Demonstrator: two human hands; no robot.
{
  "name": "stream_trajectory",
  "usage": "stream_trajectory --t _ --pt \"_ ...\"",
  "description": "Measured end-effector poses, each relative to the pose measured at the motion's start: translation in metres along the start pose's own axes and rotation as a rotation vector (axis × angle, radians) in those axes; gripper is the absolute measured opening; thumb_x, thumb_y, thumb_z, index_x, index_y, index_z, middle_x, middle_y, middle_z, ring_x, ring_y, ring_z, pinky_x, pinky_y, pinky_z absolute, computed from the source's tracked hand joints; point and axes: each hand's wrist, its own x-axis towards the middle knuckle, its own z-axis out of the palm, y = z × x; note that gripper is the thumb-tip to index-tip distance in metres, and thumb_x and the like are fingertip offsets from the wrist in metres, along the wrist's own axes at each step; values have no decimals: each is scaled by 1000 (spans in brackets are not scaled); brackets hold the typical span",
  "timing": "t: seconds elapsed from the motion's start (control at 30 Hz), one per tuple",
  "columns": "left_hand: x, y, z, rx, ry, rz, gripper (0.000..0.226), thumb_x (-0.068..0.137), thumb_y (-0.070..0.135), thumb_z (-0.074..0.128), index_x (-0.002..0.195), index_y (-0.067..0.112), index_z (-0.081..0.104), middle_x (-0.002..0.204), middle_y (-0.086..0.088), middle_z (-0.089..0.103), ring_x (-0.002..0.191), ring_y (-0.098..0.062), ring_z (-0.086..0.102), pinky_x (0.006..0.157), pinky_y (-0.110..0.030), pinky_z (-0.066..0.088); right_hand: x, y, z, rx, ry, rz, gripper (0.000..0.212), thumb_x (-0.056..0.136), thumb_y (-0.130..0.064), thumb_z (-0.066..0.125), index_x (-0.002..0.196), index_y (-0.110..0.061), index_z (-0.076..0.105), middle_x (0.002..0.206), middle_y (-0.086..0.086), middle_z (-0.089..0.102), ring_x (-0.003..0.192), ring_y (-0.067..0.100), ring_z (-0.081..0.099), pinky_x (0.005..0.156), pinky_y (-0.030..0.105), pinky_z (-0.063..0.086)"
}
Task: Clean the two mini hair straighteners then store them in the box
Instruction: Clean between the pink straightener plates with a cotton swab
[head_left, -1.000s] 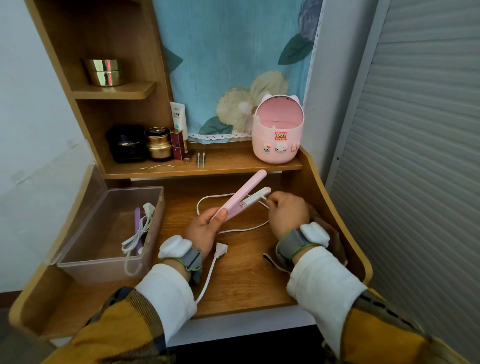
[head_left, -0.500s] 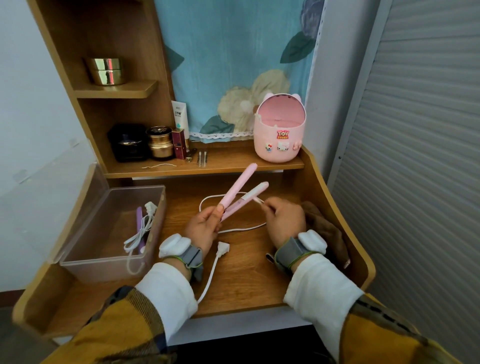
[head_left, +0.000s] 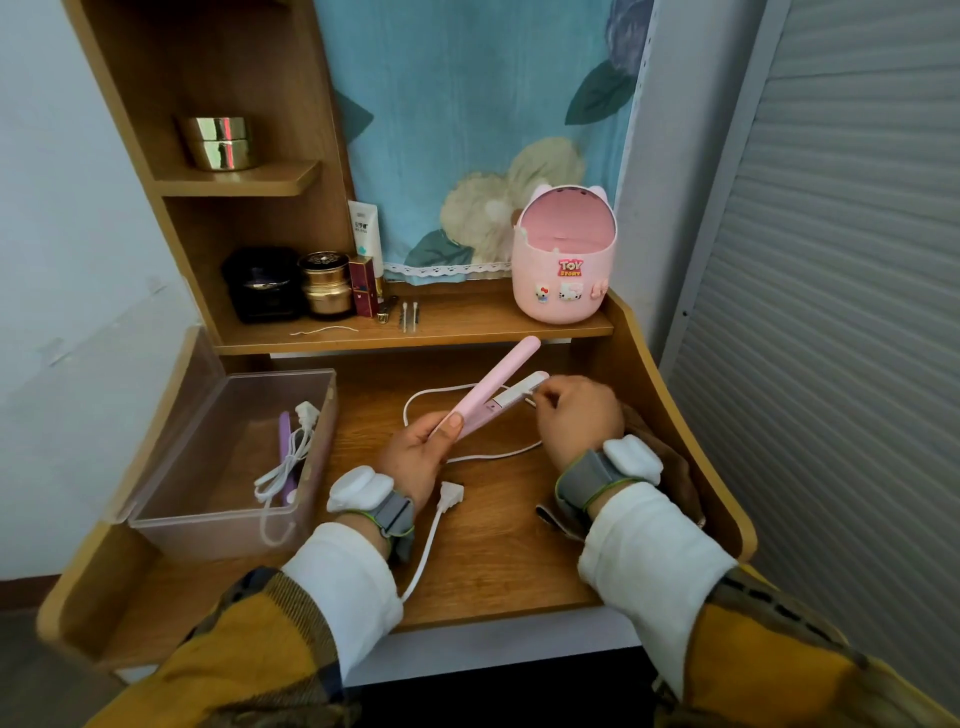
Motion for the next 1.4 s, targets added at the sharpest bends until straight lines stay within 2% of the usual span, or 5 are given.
stream_trajectory --t 0.1,0.63,0.93,1.23,1.4 --pt "-1 1 0 -8 -4 -12 18 95 42 42 104 36 58 74 12 54 71 -9 49 66 -27 37 8 0 -6 -60 28 95 23 96 -25 45 104 -17 65 101 6 65 90 24 61 77 33 53" --pt "-3 6 3 -182 84 -98 21 97 34 42 94 30 62 74 4 55 71 -12 49 68 -26 41 -33 -37 8 38 -180 -255 22 95 -23 47 102 -15 66 98 5 65 89 20 59 82 29 50" --pt "-4 10 3 -187 46 -73 20 99 34 38 98 29 58 72 3 53 62 -8 48 52 -14 38 -25 -31 3 202 -152 -86 17 92 -23 55 95 -16 71 87 4 68 77 16 59 66 24 43" --pt "-2 4 2 -36 -41 -21 19 99 35 37 105 32 55 76 2 53 70 -11 49 63 -22 39 1 -20 -13 283 5 179 17 91 -25 56 85 -16 69 81 2 66 78 19 61 71 31 51" --pt "0 3 2 -36 -30 -27 21 99 36 36 102 32 56 73 0 52 68 -13 49 62 -24 38 -13 -30 -4 229 -114 -9 18 90 -25 57 88 -13 70 82 8 68 79 23 62 72 35 53"
